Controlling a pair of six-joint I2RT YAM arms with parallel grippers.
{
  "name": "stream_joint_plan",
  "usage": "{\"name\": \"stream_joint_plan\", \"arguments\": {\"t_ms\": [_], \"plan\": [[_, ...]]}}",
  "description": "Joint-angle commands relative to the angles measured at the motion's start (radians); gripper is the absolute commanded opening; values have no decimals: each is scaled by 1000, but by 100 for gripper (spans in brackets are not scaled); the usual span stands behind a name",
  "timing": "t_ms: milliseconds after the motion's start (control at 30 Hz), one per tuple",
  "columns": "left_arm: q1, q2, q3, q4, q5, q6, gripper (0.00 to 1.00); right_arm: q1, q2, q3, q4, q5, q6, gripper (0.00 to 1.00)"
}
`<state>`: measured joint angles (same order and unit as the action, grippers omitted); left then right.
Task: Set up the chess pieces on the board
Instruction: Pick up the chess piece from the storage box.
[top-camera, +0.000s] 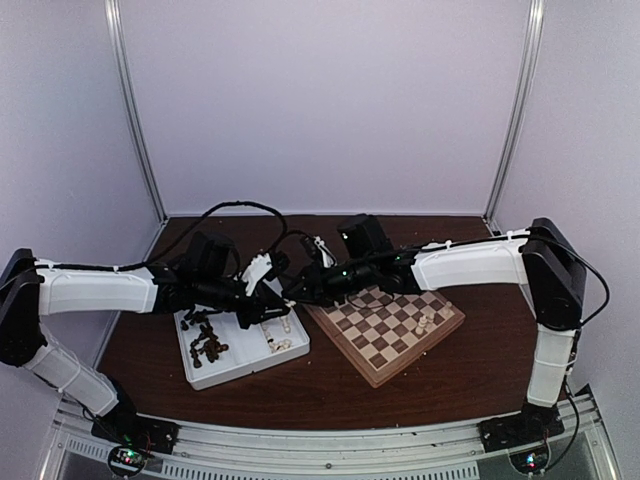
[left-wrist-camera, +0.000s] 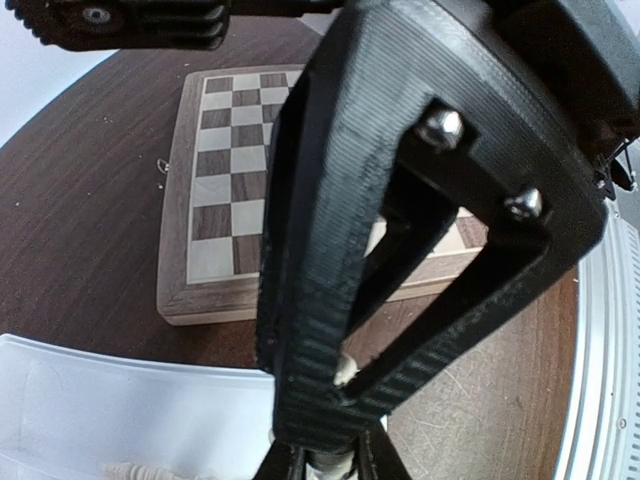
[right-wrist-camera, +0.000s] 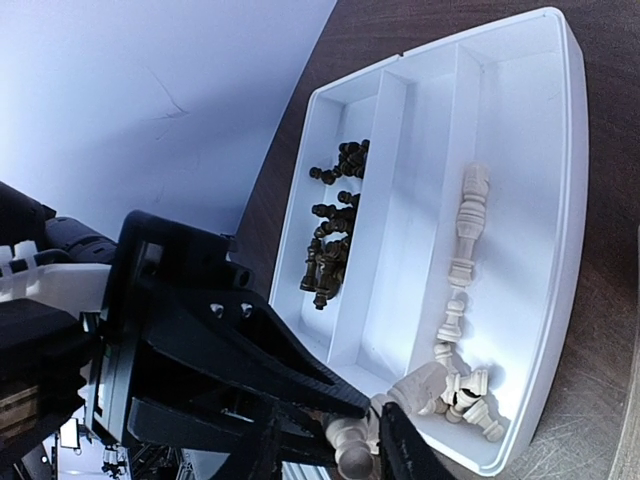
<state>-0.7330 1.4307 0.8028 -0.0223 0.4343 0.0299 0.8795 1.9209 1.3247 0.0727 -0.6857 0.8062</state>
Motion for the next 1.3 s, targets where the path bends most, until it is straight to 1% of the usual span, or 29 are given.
{"name": "stream_joint_plan", "arguments": {"t_ms": [0, 267, 333, 400, 433, 700, 867, 933, 1033, 1133, 1267], "plan": [[-3, -20, -11, 51, -25, 22, 14, 6, 12, 0, 47, -33, 32, 32], [-3, -27, -10, 38, -50, 33, 14, 6, 21, -4, 27, -35, 29, 32], [-3, -30, -12, 38, -54, 32, 14, 6, 25, -4, 24, -35, 29, 35], [-3, -34, -15, 39, -56, 33, 14, 6, 27, -3, 8, -26, 22, 41], [-3, -36, -17, 39, -57, 33, 14, 6, 26, -4, 0, -20, 16, 41], [-3, -39, -17, 39, -53, 34, 14, 6, 24, -16, 13, -35, 21, 28], [-3, -41, -15, 40, -47, 33, 14, 6, 25, -17, 20, -38, 27, 27], [-3, -39, -13, 39, -41, 33, 14, 6, 26, -17, 27, -42, 29, 20], [-3, -38, -14, 39, -31, 33, 16, 6, 26, -18, 38, -44, 34, 16], [-3, -36, -11, 32, -29, 31, 18, 5, 22, -20, 45, -37, 30, 7], [-2, -42, -7, -7, -58, 25, 22, 2, 8, -33, 46, -13, 19, 0]]}}
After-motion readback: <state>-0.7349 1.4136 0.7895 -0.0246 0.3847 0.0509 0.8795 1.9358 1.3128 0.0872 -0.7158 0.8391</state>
